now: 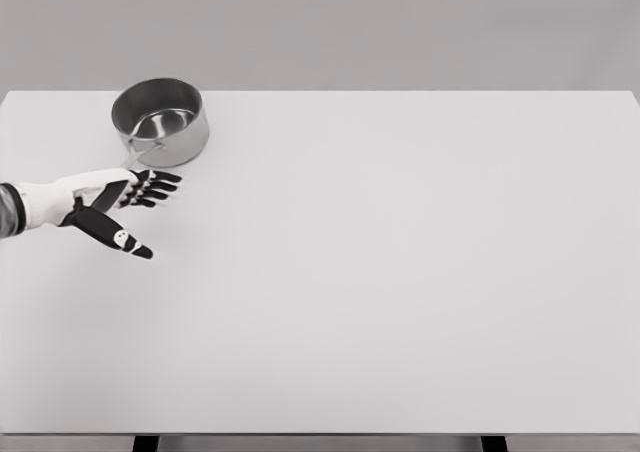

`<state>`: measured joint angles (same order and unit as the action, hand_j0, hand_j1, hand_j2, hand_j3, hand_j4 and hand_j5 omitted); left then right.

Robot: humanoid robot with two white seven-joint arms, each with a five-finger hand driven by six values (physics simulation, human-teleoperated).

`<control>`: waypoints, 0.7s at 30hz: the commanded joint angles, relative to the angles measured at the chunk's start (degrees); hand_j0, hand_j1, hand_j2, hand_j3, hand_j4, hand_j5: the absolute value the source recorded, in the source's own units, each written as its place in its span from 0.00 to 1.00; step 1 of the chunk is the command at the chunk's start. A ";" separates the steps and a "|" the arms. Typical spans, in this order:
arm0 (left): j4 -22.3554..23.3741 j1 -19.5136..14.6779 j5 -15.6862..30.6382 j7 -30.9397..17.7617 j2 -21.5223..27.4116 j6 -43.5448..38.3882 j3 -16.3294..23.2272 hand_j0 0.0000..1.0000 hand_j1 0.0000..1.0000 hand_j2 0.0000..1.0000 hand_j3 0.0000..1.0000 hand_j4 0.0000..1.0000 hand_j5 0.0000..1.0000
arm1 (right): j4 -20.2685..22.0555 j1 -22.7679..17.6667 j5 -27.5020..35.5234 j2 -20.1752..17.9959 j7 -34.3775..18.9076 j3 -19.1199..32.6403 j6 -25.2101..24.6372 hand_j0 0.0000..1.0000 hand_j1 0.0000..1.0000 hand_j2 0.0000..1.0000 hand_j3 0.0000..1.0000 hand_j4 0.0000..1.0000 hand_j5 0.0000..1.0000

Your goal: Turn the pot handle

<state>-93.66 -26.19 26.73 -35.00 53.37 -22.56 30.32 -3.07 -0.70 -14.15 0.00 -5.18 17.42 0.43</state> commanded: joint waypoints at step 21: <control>7.00 0.26 -4.14 0.00 2.62 0.59 -1.41 1.00 1.00 1.00 1.00 1.00 1.00 | -0.01 0.00 0.00 0.00 -0.01 0.07 0.01 1.00 1.00 1.00 1.00 1.00 1.00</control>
<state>-87.28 -25.93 22.46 -35.00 55.49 -22.07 29.00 -3.08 -0.70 -14.15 0.00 -5.18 17.43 0.41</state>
